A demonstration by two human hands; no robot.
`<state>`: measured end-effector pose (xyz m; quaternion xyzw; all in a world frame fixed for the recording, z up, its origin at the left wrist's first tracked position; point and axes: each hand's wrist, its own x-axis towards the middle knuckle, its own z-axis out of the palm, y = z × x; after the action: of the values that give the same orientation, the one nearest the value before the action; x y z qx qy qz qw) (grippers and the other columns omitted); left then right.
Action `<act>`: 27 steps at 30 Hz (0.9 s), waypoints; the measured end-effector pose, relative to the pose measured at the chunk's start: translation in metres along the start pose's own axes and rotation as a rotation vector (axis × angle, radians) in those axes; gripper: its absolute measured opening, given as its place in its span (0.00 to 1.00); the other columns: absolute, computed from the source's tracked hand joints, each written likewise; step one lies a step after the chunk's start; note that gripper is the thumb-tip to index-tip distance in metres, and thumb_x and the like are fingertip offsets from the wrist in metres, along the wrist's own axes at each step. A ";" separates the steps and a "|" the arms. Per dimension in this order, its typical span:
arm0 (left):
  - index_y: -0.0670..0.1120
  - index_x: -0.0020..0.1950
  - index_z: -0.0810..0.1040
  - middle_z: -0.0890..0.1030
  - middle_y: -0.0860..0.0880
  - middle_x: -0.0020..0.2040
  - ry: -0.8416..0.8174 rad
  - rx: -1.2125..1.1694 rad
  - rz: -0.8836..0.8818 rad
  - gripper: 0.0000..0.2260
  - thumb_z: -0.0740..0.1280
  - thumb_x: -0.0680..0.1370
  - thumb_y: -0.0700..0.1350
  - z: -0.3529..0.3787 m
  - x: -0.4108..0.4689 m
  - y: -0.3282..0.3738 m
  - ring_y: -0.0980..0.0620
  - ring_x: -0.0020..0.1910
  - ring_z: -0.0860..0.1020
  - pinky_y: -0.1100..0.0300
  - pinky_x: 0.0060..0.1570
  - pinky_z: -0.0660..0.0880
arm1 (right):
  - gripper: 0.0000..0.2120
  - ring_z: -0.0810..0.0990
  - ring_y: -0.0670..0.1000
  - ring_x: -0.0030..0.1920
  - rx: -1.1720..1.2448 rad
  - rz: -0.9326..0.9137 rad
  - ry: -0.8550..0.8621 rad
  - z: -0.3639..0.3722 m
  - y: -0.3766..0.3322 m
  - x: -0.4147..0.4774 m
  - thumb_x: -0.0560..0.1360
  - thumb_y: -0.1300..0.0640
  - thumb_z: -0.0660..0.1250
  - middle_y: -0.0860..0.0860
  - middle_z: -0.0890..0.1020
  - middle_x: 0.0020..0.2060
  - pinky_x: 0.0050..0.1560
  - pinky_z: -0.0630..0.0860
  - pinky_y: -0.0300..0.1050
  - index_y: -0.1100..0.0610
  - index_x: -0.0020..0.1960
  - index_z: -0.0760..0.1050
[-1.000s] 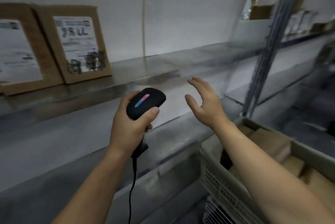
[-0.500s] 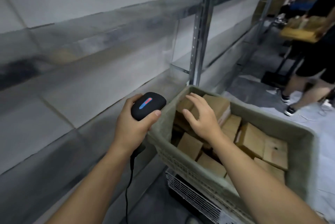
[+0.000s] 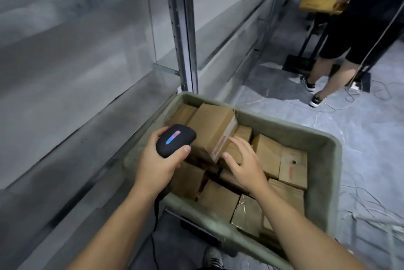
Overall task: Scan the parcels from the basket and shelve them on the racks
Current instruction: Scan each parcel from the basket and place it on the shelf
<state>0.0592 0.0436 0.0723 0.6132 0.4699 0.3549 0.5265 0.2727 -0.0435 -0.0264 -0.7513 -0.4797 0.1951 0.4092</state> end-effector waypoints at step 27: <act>0.65 0.58 0.74 0.84 0.54 0.50 -0.136 0.108 -0.186 0.24 0.77 0.65 0.55 0.038 0.057 -0.048 0.53 0.32 0.81 0.55 0.40 0.79 | 0.28 0.60 0.51 0.78 0.060 0.420 0.063 0.018 0.049 0.039 0.81 0.49 0.66 0.52 0.61 0.79 0.71 0.53 0.38 0.54 0.78 0.64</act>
<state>0.1028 0.0863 0.0142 0.6171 0.5063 0.2361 0.5542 0.3056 -0.0118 -0.0724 -0.8281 -0.2933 0.2666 0.3964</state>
